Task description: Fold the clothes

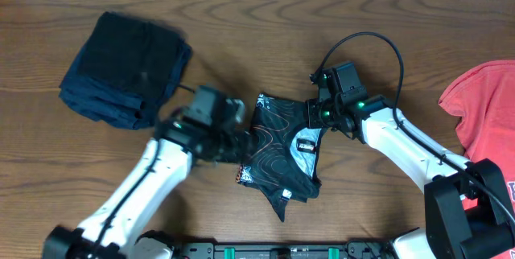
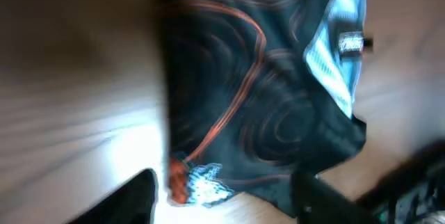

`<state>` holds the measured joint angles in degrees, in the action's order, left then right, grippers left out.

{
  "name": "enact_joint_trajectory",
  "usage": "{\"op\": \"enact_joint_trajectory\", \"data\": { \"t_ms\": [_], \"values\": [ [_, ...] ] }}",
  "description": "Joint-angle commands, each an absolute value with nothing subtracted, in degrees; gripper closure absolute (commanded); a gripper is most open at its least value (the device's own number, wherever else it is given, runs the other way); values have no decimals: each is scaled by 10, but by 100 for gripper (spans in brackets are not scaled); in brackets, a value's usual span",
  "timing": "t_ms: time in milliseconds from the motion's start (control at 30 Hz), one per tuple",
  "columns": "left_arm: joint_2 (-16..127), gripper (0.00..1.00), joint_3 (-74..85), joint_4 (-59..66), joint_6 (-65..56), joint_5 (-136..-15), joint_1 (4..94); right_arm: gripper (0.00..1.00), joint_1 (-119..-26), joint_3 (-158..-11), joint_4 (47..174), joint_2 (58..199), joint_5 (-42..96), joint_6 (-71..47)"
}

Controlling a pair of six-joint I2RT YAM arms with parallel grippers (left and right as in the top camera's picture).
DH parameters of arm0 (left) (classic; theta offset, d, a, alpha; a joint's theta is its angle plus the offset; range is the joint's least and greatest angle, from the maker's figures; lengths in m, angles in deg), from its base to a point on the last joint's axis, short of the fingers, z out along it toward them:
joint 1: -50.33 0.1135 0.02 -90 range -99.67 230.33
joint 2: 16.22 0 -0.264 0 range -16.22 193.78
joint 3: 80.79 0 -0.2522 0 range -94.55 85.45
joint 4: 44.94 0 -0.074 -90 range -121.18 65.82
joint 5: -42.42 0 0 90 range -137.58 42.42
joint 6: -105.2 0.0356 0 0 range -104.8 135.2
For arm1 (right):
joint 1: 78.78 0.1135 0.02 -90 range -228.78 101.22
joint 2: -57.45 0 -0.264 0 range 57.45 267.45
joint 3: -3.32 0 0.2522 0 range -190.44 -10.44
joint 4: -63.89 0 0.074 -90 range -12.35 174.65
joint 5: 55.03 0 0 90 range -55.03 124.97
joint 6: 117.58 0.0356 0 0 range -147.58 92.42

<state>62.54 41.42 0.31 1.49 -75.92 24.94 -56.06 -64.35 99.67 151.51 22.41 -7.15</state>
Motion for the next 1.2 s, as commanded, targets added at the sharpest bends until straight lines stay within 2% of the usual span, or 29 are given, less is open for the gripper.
{"op": "enact_joint_trajectory", "data": {
  "t_ms": [0,67,100,167,200,333,433,500,633,733,767,933,1100,1167],
  "values": [
    [646,29,463,-63,-15,-828,224,86,-564,-651,997,1516,278,-58],
    [664,30,476,-102,-40,-811,217,87,-564,-651,998,1521,285,-60],
    [673,33,477,-108,-56,-797,216,87,-564,-651,1000,1525,286,-60],
    [697,48,477,-103,-84,-774,216,87,-564,-651,1002,1536,285,-60],
    [707,59,477,-96,-96,-766,216,87,-564,-651,1002,1542,286,-60],
    [730,79,477,-64,-136,-765,219,88,-564,-651,997,1573,286,-63],
    [730,87,477,-34,-145,-764,237,89,-563,-651,997,1595,282,-71],
    [730,89,477,-10,-145,-753,254,89,-562,-651,997,1605,269,-90],
    [730,88,477,-6,-127,-734,294,91,-564,-651,1027,1612,271,-94],
    [729,83,476,-49,-93,-741,318,90,-565,-651,1066,1611,274,-83],
    [729,75,475,-63,-79,-746,321,89,-565,-651,1077,1611,274,-79],
    [727,49,434,-77,-2,-784,327,81,-563,-651,1117,1571,274,-86],
    [715,31,369,-59,13,-784,328,73,-563,-651,1112,1469,243,-148],
    [709,29,344,-46,13,-784,328,72,-563,-651,1101,1436,232,-170]
  ]
}}
